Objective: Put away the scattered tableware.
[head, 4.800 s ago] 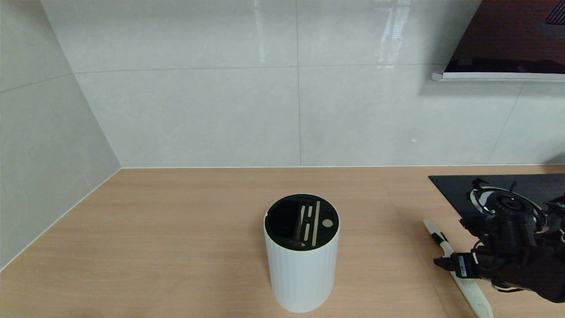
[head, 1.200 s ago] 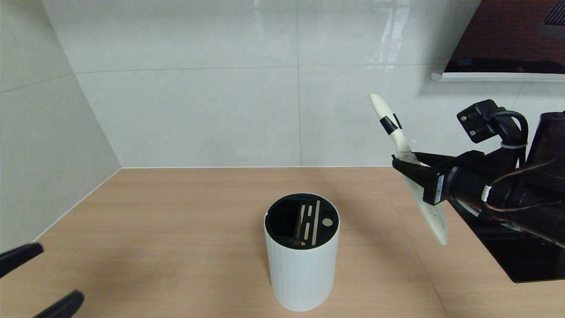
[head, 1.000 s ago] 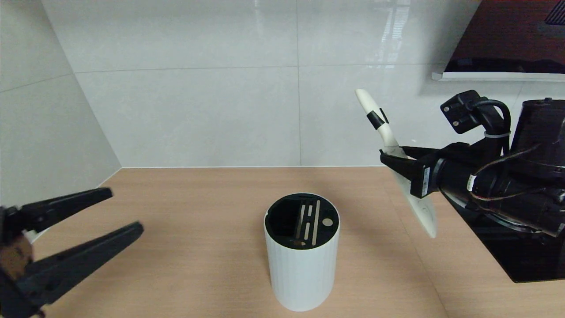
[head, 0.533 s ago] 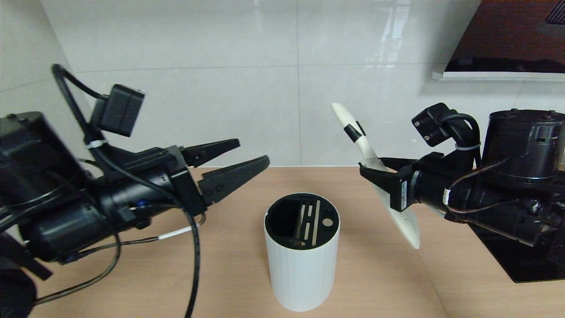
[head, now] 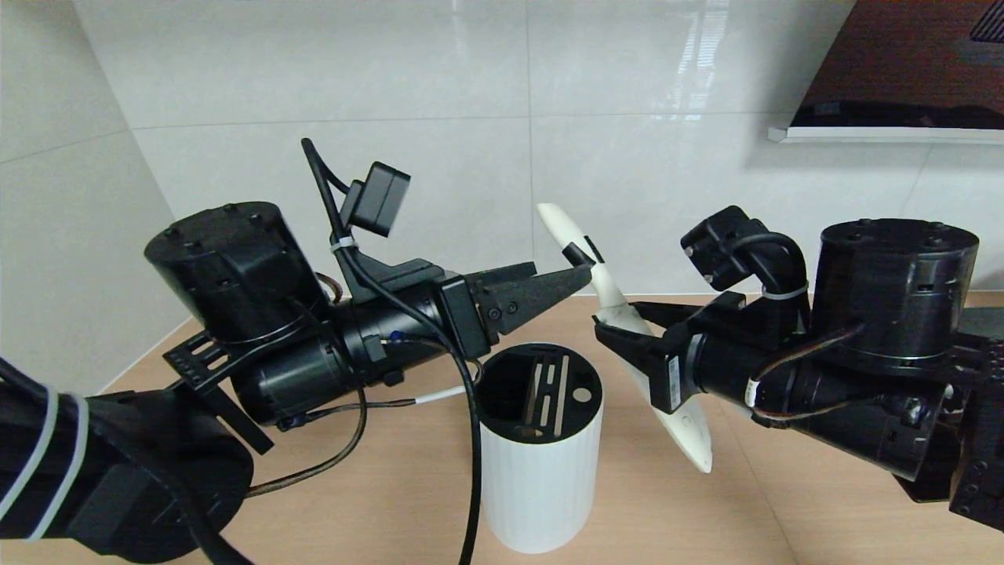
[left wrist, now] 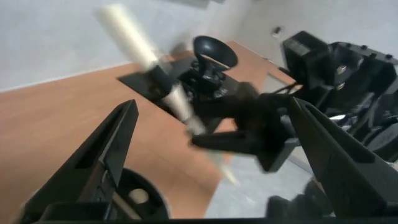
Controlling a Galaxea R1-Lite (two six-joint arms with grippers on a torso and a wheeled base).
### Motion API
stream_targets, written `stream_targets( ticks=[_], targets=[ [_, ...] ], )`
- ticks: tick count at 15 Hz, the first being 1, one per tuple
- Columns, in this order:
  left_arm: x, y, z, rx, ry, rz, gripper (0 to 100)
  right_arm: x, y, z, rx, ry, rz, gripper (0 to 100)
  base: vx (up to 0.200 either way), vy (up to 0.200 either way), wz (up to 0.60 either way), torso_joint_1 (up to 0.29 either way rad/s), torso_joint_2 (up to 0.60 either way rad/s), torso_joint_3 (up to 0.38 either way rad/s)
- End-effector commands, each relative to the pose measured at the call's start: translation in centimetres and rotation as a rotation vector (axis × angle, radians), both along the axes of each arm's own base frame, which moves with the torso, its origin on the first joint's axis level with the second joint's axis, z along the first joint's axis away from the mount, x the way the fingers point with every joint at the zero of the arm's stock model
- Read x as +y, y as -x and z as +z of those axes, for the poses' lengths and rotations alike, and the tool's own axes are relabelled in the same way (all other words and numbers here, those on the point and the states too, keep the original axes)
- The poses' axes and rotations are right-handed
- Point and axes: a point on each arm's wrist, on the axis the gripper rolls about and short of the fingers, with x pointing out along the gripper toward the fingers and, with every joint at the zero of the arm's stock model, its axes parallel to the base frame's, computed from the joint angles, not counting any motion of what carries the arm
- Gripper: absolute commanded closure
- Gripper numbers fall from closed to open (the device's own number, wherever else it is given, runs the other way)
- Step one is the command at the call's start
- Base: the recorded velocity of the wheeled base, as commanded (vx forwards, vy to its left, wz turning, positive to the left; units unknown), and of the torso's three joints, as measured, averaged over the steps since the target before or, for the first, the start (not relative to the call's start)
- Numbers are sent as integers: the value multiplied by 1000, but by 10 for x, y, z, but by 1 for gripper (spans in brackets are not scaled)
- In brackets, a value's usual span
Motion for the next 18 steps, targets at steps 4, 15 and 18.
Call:
stream_targets(
  ticks=[4,15,18],
  targets=[
    [-13,-9,-9,18,-10,-14,0,8,3,-4,-4,1,7,100,0,0,0,0,0,0],
    [-23,-24,-11,10,-5,5,0,16,17,-8,1,7,53,100,0,0,0,0,0,0],
    [-24,-26,-15,15,-13,5,0,16,17,-7,-1,5,51,100,0,0,0,0,0,0]
  ],
)
